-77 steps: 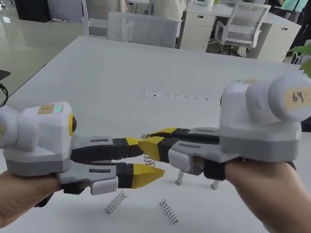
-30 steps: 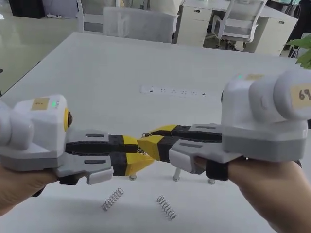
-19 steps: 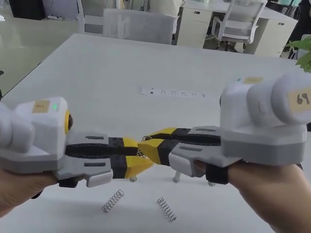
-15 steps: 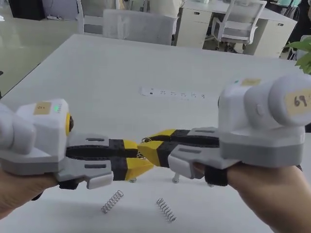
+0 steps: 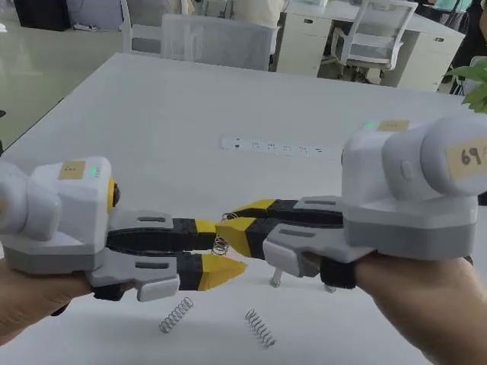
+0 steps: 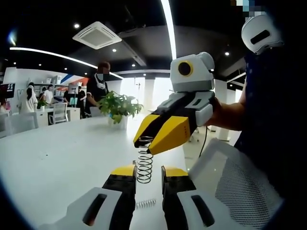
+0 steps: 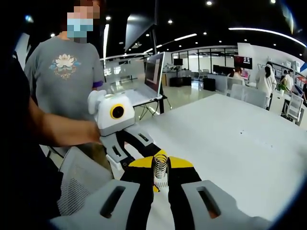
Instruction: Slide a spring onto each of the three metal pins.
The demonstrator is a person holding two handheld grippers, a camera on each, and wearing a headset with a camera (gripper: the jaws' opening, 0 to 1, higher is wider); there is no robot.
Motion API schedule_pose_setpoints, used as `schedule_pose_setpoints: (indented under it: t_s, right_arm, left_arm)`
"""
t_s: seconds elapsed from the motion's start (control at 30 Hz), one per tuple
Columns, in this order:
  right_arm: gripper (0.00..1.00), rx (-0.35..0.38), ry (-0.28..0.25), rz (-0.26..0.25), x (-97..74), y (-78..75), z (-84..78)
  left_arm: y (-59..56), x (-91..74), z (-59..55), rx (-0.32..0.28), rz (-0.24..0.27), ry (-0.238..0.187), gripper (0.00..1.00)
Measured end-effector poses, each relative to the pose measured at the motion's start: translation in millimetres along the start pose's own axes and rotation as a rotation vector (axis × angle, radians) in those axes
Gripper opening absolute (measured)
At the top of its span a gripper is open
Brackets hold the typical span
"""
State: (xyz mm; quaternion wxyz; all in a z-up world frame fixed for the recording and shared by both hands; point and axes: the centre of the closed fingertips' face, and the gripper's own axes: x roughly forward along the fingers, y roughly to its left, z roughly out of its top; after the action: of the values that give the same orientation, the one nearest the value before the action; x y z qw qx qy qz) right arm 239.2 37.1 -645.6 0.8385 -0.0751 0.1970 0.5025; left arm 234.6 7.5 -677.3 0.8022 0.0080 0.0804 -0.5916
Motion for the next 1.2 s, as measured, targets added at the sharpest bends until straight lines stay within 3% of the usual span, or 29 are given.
schedule_pose_setpoints:
  t_s: [0.6, 1.03, 1.2]
  right_arm:
    - [0.07, 0.007, -0.020, -0.079, -20.3, -30.5, -0.6]
    - [0.07, 0.035, -0.014, -0.230, -55.7, -84.2, -15.8]
    - [0.07, 0.055, -0.018, -0.296, -72.8, -107.5, -22.5]
  left_arm:
    - [10.9, -13.4, -8.6, -0.021, 0.055, 0.001, 0.27]
    - [16.3, -27.0, -20.6, -0.041, 0.093, 0.017, 0.32]
    - [18.6, -32.5, -29.2, -0.039, 0.116, 0.045, 0.35]
